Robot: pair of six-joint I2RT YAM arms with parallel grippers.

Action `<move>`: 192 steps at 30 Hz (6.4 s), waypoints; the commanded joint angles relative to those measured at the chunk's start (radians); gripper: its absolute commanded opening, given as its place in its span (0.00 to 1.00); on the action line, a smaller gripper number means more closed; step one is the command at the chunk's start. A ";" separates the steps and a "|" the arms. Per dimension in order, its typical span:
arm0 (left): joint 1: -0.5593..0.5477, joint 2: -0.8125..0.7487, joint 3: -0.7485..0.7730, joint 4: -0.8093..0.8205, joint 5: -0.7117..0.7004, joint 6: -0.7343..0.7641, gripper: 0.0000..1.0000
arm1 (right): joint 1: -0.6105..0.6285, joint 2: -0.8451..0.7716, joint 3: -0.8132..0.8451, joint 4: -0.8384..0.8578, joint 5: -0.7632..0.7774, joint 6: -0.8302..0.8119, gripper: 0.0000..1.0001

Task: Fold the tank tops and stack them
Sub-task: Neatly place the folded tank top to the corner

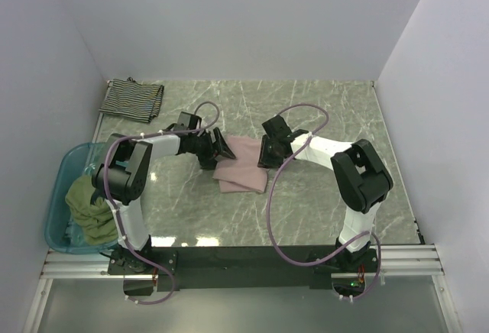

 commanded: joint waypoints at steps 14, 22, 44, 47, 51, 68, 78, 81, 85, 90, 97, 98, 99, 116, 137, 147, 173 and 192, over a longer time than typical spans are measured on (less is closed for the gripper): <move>-0.047 0.126 0.035 -0.102 -0.244 -0.047 0.34 | -0.007 0.025 -0.021 0.010 -0.005 -0.019 0.39; -0.051 0.158 0.264 -0.296 -0.611 0.075 0.01 | -0.009 -0.139 -0.025 0.069 -0.036 -0.042 0.56; 0.191 0.517 1.153 -0.527 -1.218 0.476 0.00 | -0.009 -0.380 0.029 -0.015 -0.094 -0.156 0.58; 0.220 0.522 1.207 -0.528 -1.215 0.508 0.00 | -0.009 -0.372 0.020 0.000 -0.114 -0.153 0.58; 0.258 0.508 1.227 -0.516 -1.211 0.545 0.00 | -0.009 -0.360 0.014 -0.001 -0.109 -0.159 0.58; 0.360 0.477 1.297 -0.433 -1.106 0.605 0.00 | -0.009 -0.325 0.041 -0.013 -0.102 -0.162 0.58; 0.409 0.440 1.297 -0.406 -1.042 0.602 0.00 | -0.007 -0.313 0.046 -0.013 -0.102 -0.159 0.58; 0.426 0.444 1.297 -0.399 -1.021 0.594 0.00 | -0.007 -0.307 0.048 -0.013 -0.102 -0.159 0.58; 0.447 0.448 1.294 -0.386 -0.990 0.582 0.00 | -0.004 -0.296 0.052 -0.018 -0.103 -0.162 0.58; 0.485 0.462 1.308 -0.369 -0.942 0.566 0.00 | 0.003 -0.282 0.066 -0.026 -0.103 -0.160 0.58; 0.541 0.482 1.316 -0.335 -0.873 0.553 0.00 | 0.014 -0.256 0.075 -0.038 -0.094 -0.157 0.57; 0.547 0.483 1.317 -0.332 -0.864 0.550 0.00 | 0.016 -0.254 0.077 -0.041 -0.093 -0.157 0.57; 0.561 0.485 1.319 -0.327 -0.852 0.540 0.00 | 0.017 -0.253 0.077 -0.044 -0.088 -0.157 0.57; 0.581 0.404 1.251 -0.252 -0.703 0.528 0.01 | 0.026 -0.260 0.071 -0.056 -0.062 -0.141 0.57; 0.530 0.347 1.244 -0.252 -0.697 0.543 0.00 | 0.030 -0.282 0.051 -0.049 -0.050 -0.141 0.57; 0.547 0.370 1.215 -0.234 -0.694 0.536 0.00 | 0.030 -0.267 0.051 -0.046 -0.056 -0.139 0.57; 0.687 0.375 1.047 -0.183 -0.833 0.301 0.80 | 0.043 -0.253 0.040 -0.009 -0.091 -0.133 0.57; 0.587 0.327 0.945 -0.306 -1.077 0.149 0.50 | 0.043 -0.270 -0.011 0.071 -0.134 -0.139 0.57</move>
